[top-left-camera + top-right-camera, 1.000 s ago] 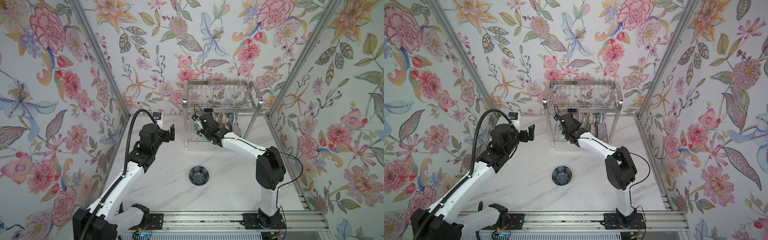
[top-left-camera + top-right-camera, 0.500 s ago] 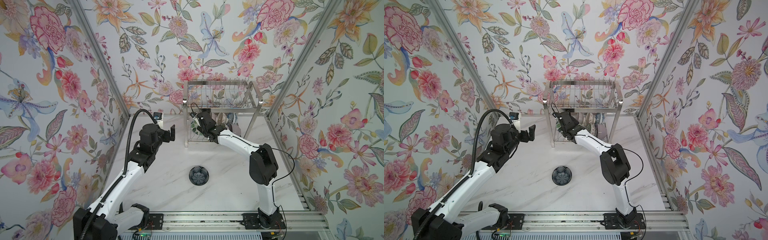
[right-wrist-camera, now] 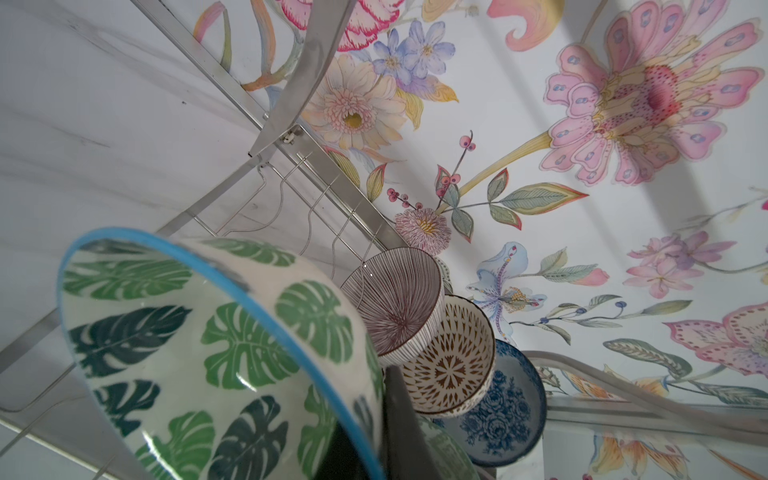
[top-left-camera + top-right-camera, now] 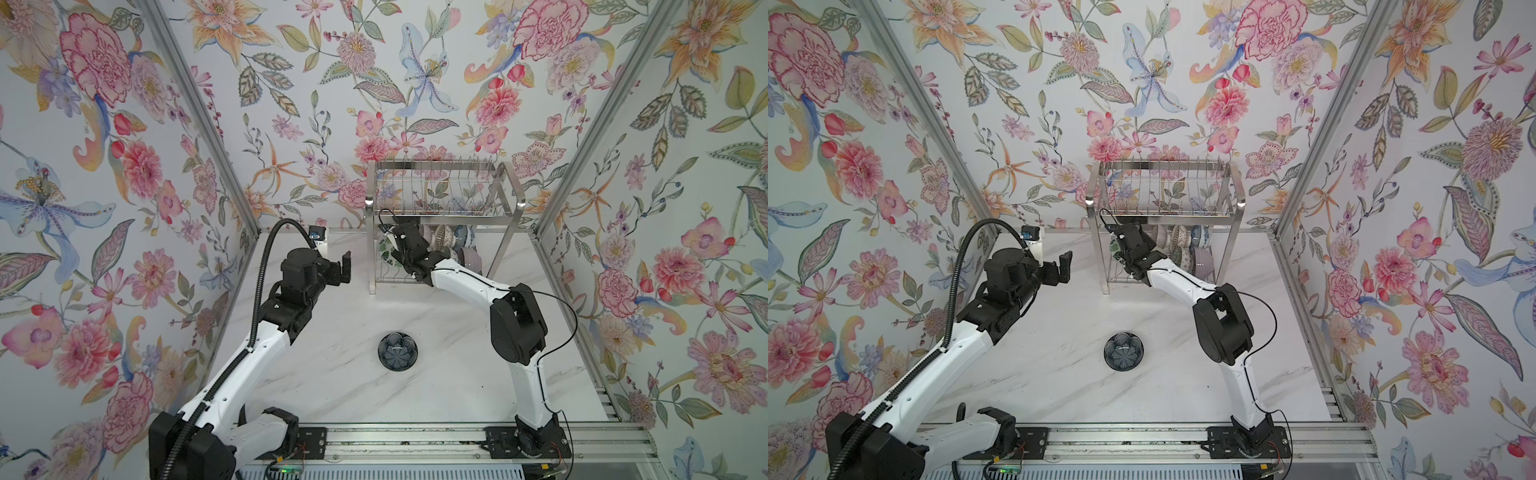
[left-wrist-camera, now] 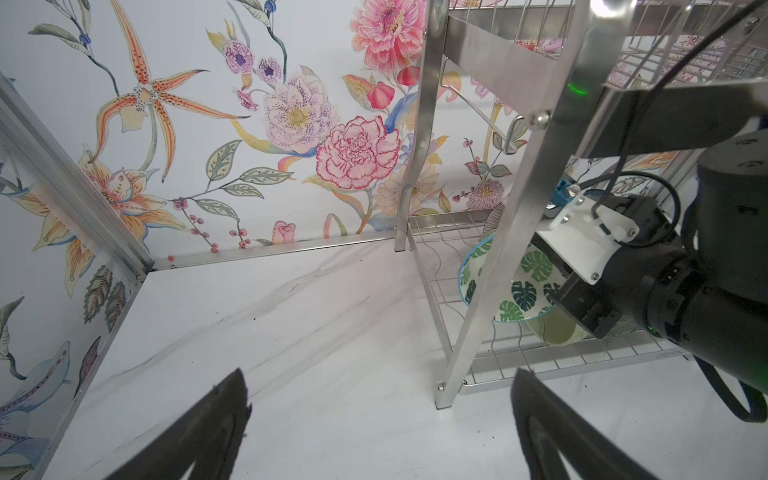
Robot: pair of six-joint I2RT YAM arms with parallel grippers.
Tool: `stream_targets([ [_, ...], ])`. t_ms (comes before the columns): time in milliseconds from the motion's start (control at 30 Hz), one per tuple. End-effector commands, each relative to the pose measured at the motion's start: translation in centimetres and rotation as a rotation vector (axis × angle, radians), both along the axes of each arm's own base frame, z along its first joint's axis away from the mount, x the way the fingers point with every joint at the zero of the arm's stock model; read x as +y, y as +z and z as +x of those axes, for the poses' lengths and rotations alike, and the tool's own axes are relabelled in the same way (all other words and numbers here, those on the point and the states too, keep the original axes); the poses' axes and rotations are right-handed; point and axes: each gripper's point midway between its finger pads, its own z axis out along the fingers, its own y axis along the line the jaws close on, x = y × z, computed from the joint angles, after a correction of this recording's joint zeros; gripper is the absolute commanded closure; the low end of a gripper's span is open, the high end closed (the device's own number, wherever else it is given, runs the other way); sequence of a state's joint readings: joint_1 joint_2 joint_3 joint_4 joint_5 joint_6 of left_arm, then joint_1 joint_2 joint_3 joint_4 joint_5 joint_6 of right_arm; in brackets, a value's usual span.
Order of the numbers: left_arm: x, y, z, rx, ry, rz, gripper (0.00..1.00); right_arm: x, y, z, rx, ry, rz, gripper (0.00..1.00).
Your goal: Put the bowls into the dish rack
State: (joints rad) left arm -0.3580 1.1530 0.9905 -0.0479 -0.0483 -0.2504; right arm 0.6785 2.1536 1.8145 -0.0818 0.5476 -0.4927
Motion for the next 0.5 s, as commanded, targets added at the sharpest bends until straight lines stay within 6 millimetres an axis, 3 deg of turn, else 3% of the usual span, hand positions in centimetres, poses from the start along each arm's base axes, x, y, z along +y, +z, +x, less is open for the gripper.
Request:
stream_targets([
  [0,0.0,-0.4,0.3,0.004,-0.009,-0.017,0.01,-0.1,2.4,2.2,-0.080,-0.025,0.083,1.00],
  [467,0.0,-0.2,0.1,0.001,-0.009,-0.019,0.01,0.3,1.8,3.3,-0.102,-0.045,0.083,1.00],
])
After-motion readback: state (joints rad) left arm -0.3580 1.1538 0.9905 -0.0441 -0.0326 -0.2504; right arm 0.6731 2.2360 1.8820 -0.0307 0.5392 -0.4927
